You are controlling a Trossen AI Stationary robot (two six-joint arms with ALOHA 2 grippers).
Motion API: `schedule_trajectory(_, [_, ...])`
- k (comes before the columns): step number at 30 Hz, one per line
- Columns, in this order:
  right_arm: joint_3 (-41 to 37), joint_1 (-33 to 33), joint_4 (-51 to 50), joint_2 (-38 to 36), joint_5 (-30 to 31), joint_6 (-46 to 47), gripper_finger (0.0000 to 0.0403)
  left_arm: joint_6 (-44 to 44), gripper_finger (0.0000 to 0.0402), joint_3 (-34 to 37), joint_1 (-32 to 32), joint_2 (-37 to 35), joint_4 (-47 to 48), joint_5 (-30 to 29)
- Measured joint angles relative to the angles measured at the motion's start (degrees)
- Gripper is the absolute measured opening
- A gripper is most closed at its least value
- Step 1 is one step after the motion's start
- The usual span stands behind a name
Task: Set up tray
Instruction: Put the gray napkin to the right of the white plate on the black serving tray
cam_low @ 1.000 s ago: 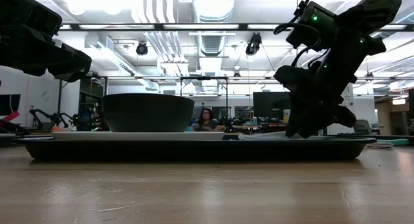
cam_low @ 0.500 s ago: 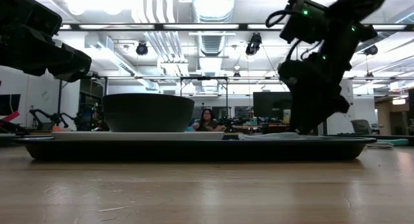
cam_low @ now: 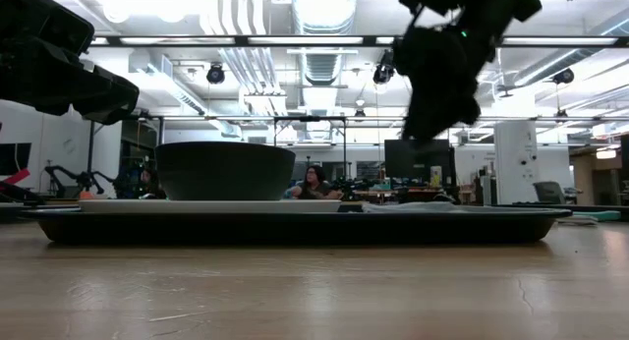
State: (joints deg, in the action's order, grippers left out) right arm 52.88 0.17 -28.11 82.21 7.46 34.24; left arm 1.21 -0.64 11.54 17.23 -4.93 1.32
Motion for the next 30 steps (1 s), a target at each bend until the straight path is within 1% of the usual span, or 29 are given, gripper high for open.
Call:
schedule_trajectory(4, [3.1,-0.2,-0.3,0.0,1.1,-3.5,0.0178,0.0,0.0109,0.0,0.0,0.0,0.0,0.0])
schedule_trajectory(6, [3.8,-1.0,-1.9,0.0,1.4,-1.8,0.0178,0.0,0.0109,0.0,0.0,0.0,0.0,0.0])
schedule_trajectory(9, [4.0,-3.0,-8.1,0.5,1.5,1.4,0.0178,0.0,0.0109,0.0,0.0,0.0,0.0,0.0])
schedule_trajectory(12, [2.3,-4.6,-10.8,1.5,1.5,1.8,0.0178,0.0,0.0109,0.0,0.0,0.0,0.0,0.0])
schedule_trajectory(16, [0.9,-6.4,-10.7,3.1,-1.1,0.5,0.0178,0.0,0.0109,0.0,0.0,0.0,0.0,0.0])
schedule_trajectory(22, [0.7,-8.1,-9.7,3.4,-1.1,-2.9,0.0178,0.0,0.0109,0.0,0.0,0.0,0.0,0.0])
schedule_trajectory(26, [0.6,-8.1,-9.6,4.1,-1.4,-4.6,0.0178,0.0,0.0109,0.0,0.0,0.0,0.0,0.0])
schedule_trajectory(30, [0.6,-8.1,-9.5,7.0,-3.1,-7.0,0.0178,0.0,0.0109,0.0,0.0,0.0,0.0,0.0])
